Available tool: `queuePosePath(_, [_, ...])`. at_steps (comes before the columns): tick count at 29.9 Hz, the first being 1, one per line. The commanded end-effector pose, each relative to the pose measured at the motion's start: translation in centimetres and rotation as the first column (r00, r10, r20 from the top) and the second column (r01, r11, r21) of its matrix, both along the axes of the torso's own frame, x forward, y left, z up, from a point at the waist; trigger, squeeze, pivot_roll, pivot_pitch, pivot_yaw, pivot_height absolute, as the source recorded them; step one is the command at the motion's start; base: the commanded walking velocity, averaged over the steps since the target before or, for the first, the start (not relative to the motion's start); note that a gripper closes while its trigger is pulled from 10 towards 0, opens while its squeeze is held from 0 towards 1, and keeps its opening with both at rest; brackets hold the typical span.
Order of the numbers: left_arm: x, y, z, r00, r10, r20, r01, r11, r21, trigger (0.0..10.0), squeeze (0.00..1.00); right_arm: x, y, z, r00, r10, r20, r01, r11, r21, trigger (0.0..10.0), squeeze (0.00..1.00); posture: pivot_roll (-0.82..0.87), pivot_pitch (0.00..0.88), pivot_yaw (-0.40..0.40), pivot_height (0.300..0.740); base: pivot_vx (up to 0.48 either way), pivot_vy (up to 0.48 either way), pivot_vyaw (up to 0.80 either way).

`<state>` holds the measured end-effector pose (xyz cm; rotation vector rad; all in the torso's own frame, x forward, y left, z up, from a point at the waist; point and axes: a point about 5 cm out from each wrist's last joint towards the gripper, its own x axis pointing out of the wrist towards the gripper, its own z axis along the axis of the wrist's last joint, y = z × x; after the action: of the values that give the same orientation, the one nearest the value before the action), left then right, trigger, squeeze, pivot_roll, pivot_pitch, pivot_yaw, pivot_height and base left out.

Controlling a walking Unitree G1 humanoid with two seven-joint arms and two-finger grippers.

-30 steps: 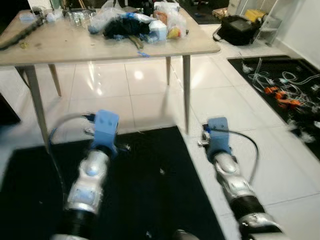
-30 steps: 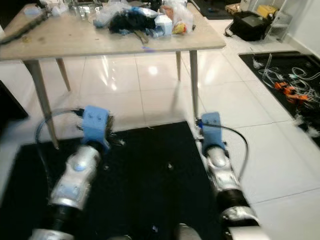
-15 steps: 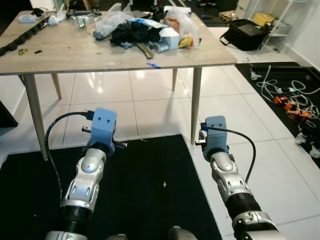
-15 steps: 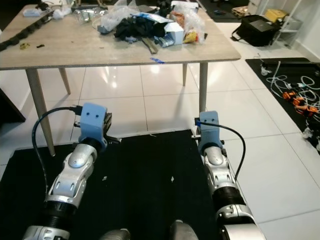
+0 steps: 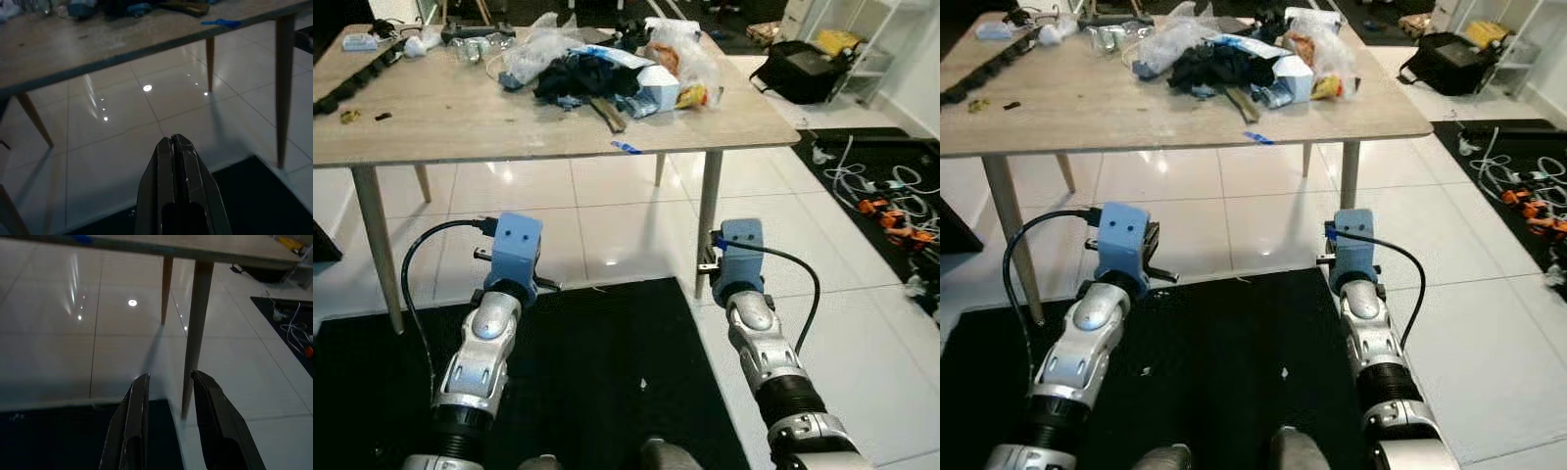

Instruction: Picking trash to rubbish bin

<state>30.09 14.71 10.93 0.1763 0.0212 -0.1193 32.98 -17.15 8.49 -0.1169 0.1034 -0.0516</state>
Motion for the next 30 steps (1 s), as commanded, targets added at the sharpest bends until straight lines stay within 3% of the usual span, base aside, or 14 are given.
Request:
queuePosePath(1, [0.0, -0.4, 0.1, 1.000, -0.015, 0.001, 0.015, 1.000, 0.006, 10.0, 0.00, 0.2, -0.7, 1.0, 0.999, -0.029, 0.047, 0.028, 0.999, 0.015, 10.0, 0.00, 0.03, 0.029, -0.055, 0.740, 0.360, 0.000, 0.00])
queuePosePath(10, [0.1, -0.4, 0.4, 1.000, -0.017, 0.010, 0.017, 1.000, 0.006, 10.0, 0.00, 0.6, -0.2, 2.0, 0.996, 0.026, 0.085, -0.027, 1.000, 0.009, 10.0, 0.00, 0.03, 0.020, -0.059, 0.740, 0.363, 0.000, 0.00])
queuePosePath(15, [0.0, -0.5, 0.5, 1.000, -0.020, 0.014, 0.020, 1.000, 0.004, 10.0, 0.00, 0.6, 0.6, 2.4, 0.992, 0.090, 0.092, -0.086, 0.995, -0.040, 10.0, 0.00, 0.02, 0.009, -0.060, 0.740, 0.362, 0.000, 0.27])
queuePosePath(19, [0.1, -0.6, 0.5, 1.000, -0.023, 0.018, 0.023, 1.000, 0.003, 10.0, 0.00, 0.5, 0.8, 2.3, 0.991, 0.093, 0.093, -0.090, 0.995, -0.038, 10.0, 0.00, 0.02, 0.004, -0.061, 0.740, 0.360, 0.000, 0.80])
queuePosePath(30, [0.1, -0.7, 0.7, 0.999, -0.030, 0.025, 0.030, 1.000, 0.007, 10.0, 0.00, 0.4, 0.2, 2.4, 0.993, 0.059, 0.106, -0.057, 0.998, -0.022, 10.0, 0.00, 0.02, 0.000, -0.062, 0.740, 0.359, 0.000, 0.00])
